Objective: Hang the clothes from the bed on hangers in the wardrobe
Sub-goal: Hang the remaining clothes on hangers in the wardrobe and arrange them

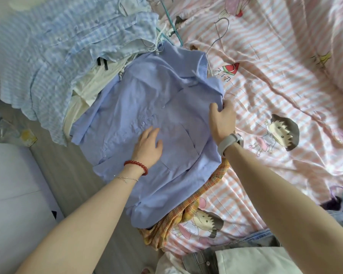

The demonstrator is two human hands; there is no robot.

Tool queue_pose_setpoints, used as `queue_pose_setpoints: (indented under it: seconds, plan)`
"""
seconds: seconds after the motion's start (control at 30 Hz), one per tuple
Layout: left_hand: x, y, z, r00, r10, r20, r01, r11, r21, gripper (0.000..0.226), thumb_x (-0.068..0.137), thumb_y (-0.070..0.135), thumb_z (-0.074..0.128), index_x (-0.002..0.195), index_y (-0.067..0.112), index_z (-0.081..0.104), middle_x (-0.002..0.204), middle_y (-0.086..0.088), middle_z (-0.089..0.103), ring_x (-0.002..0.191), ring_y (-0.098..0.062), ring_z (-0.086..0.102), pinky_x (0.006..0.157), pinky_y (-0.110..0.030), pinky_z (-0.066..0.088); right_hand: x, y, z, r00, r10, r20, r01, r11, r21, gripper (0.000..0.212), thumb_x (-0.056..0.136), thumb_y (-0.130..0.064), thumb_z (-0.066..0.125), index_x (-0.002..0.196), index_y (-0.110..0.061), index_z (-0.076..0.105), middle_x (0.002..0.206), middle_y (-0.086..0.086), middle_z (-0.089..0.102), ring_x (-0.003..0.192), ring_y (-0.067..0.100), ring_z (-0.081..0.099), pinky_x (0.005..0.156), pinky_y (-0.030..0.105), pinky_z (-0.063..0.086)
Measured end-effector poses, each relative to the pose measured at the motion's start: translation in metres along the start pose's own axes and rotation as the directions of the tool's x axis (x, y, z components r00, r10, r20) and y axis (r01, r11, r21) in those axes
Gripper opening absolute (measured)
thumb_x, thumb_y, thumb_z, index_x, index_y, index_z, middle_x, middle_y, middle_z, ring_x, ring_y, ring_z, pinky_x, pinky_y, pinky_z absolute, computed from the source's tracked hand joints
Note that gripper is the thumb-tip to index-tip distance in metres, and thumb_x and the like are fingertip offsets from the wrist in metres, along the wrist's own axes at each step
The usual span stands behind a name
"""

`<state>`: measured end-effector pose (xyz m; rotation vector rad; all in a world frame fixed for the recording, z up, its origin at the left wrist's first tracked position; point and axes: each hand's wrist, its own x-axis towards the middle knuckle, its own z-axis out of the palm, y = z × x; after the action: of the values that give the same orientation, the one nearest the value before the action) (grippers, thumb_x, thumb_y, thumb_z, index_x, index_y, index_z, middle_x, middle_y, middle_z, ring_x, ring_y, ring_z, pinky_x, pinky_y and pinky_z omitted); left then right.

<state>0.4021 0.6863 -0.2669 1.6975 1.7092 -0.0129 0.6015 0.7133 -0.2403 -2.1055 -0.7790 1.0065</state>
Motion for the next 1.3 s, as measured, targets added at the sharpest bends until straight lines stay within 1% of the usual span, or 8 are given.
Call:
queue_pose_setpoints:
  seconds: [0.13, 0.23, 0.43, 0.57, 0.77, 0.87, 1.03, 1.3]
  plan:
    - [-0.008, 0.014, -0.053, 0.941, 0.14, -0.309, -0.154, 0.988, -0.022, 0.048, 0.095, 0.012, 0.044, 0.141, 0.005, 0.031, 0.151, -0.014, 0.023, 0.14, -0.026, 0.019, 0.111, -0.032, 0.018, -0.036, 0.006, -0.01, 0.996, -0.088, -0.001, 0.088, 0.996, -0.007, 0.044, 0.089, -0.049, 0.048, 0.118, -0.015, 0.046, 0.091, -0.005, 0.052, 0.082, 0.015, 0.049, 0.073, 0.029, 0.036]
    - [-0.007, 0.029, -0.093, 0.875, 0.275, -0.399, -0.272, 0.96, 0.066, 0.051, 0.096, 0.014, 0.042, 0.144, 0.005, 0.025, 0.153, -0.014, 0.017, 0.141, -0.027, 0.014, 0.112, -0.032, 0.016, -0.053, 0.013, -0.02, 0.964, -0.261, -0.046, 0.255, 0.961, -0.103, 0.034, 0.091, -0.042, 0.05, 0.108, -0.013, 0.056, 0.079, -0.004, 0.054, 0.073, 0.015, 0.048, 0.065, 0.028, 0.035]
    - [0.013, 0.059, -0.121, 0.899, 0.41, -0.153, -0.351, 0.885, 0.307, 0.051, 0.1, 0.027, 0.032, 0.147, 0.021, 0.016, 0.155, 0.001, 0.011, 0.144, -0.024, -0.002, 0.116, -0.044, 0.001, -0.086, 0.02, -0.055, 0.856, -0.515, -0.052, 0.493, 0.842, -0.217, 0.035, 0.087, -0.034, 0.051, 0.058, -0.021, 0.037, 0.042, -0.008, 0.022, 0.04, 0.013, 0.026, 0.041, 0.027, 0.02]
    - [-0.004, 0.061, -0.118, 0.884, 0.463, -0.064, -0.42, 0.848, 0.323, 0.03, 0.099, 0.026, 0.034, 0.122, 0.022, 0.054, 0.121, 0.003, 0.058, 0.119, -0.024, 0.047, 0.105, -0.042, 0.018, -0.097, 0.033, -0.08, 0.874, -0.485, -0.031, 0.462, 0.849, -0.255, 0.04, 0.085, -0.043, 0.047, 0.053, -0.02, 0.04, 0.041, -0.008, 0.026, 0.041, 0.014, 0.03, 0.044, 0.028, 0.02]
    - [-0.083, 0.019, -0.117, 0.933, 0.322, -0.161, -0.301, 0.943, 0.142, 0.026, 0.095, 0.033, 0.048, 0.088, 0.013, 0.063, 0.07, -0.006, 0.061, 0.075, -0.031, 0.058, 0.056, -0.034, 0.035, -0.107, 0.013, -0.087, 0.863, -0.445, 0.24, 0.496, 0.837, -0.231, 0.044, 0.084, -0.054, 0.041, 0.099, -0.019, 0.063, 0.089, -0.002, 0.059, 0.082, 0.018, 0.055, 0.073, 0.033, 0.043]
    - [-0.131, -0.012, -0.118, 0.927, 0.188, -0.324, -0.187, 0.982, 0.033, 0.028, 0.091, 0.03, 0.055, 0.068, 0.014, 0.056, 0.055, -0.007, 0.05, 0.066, -0.037, 0.055, 0.055, -0.038, 0.036, -0.119, -0.002, -0.06, 0.727, -0.567, 0.389, 0.685, 0.643, -0.343, 0.049, 0.086, -0.051, 0.04, 0.118, -0.018, 0.058, 0.102, 0.004, 0.065, 0.097, 0.028, 0.057, 0.082, 0.042, 0.042]
    - [-0.223, -0.084, -0.113, 0.901, -0.136, -0.413, 0.077, 0.985, -0.156, 0.032, 0.091, 0.031, 0.054, 0.065, 0.014, 0.051, 0.051, 0.004, 0.039, 0.066, -0.032, 0.051, 0.057, -0.034, 0.031, -0.179, -0.014, 0.009, 0.481, -0.644, 0.595, 0.873, 0.412, -0.26, 0.044, 0.085, -0.043, 0.037, 0.068, -0.009, 0.06, 0.065, 0.008, 0.057, 0.062, 0.03, 0.055, 0.055, 0.035, 0.037]
    - [-0.409, -0.192, -0.095, 0.734, -0.465, -0.495, 0.26, 0.866, -0.428, 0.045, 0.088, 0.037, 0.056, 0.052, 0.023, 0.033, 0.044, 0.003, 0.035, 0.046, -0.011, 0.039, 0.048, -0.023, 0.028, -0.329, -0.02, 0.081, -0.004, -0.561, 0.828, 0.996, 0.068, 0.051, 0.046, 0.084, -0.045, 0.037, 0.064, -0.01, 0.059, 0.065, 0.004, 0.057, 0.053, 0.024, 0.057, 0.044, 0.022, 0.035]
